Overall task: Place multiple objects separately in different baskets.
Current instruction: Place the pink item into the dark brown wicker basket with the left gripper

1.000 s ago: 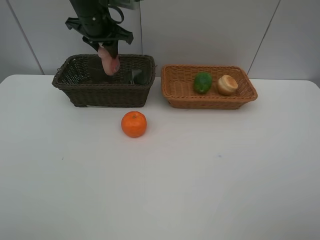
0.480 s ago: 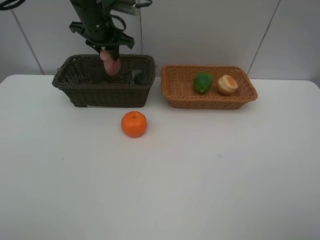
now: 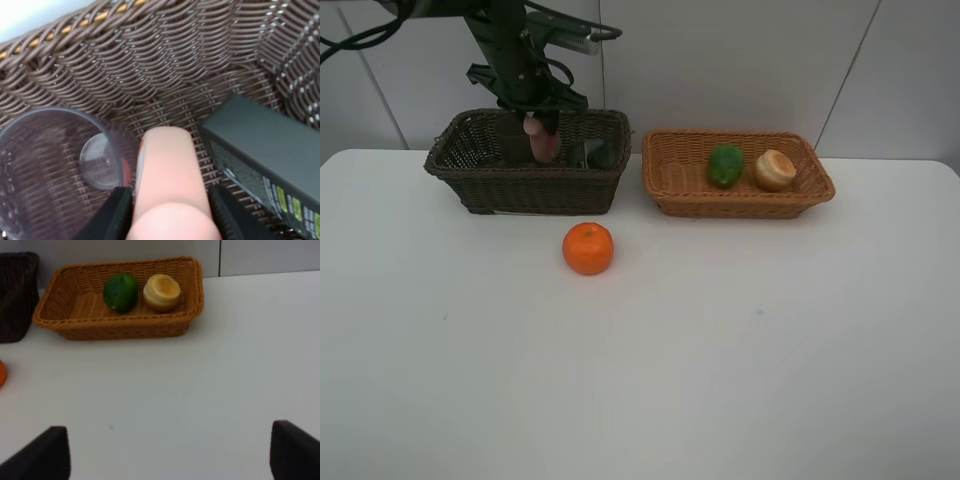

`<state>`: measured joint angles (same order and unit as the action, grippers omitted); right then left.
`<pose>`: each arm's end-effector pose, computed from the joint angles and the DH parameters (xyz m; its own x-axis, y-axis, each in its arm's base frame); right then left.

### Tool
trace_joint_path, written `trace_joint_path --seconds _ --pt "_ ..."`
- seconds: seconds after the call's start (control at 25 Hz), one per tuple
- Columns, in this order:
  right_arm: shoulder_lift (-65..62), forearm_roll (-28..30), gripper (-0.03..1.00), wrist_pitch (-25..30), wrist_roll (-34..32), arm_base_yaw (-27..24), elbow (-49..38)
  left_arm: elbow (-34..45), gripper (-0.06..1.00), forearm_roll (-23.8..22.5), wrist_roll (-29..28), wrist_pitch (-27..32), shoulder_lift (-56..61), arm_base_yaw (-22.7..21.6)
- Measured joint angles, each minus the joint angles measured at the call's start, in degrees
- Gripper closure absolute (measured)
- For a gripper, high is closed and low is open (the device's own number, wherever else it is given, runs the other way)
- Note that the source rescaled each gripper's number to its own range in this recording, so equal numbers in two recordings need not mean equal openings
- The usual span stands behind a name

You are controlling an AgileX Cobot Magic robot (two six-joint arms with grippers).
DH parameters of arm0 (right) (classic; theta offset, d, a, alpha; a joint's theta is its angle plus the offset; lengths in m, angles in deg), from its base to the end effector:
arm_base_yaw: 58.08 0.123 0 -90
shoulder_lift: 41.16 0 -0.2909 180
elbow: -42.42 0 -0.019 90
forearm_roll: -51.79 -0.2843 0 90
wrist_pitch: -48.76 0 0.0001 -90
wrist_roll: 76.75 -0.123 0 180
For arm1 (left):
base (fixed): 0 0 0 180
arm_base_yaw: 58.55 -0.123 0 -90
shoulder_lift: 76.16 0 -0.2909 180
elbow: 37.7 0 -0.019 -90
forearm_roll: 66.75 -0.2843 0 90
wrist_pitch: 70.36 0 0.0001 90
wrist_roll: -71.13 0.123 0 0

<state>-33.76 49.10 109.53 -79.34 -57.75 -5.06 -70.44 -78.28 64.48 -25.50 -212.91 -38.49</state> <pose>0.0439 0.0053 0.2863 -0.4343 0.0655 -0.8984 -0.0131 0.9968 0.0791 0.5285 -0.1745 0.1683 -0.7913 0.3180 -0.5222 0.2919 0.9470 0.1344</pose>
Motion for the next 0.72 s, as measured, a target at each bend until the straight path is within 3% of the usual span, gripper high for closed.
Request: trace_joint_path --seconds 0.36,0.48,0.64,0.72 --pt "0.0 0.0 0.15 0.0 0.0 0.0 0.0 0.0 0.53 0.1 0.2 -0.1 -0.6 0.0" --pt "0.0 0.0 0.15 0.0 0.0 0.0 0.0 0.0 0.51 0.8 2.7 -0.1 -0.6 0.0" --pt "0.0 0.0 0.15 0.0 0.0 0.0 0.0 -0.1 0.19 2.4 9.3 -1.3 -0.6 0.0" --pt "0.0 0.0 0.15 0.0 0.0 0.0 0.0 -0.2 0.11 2.7 12.2 -2.0 -0.6 0.0"
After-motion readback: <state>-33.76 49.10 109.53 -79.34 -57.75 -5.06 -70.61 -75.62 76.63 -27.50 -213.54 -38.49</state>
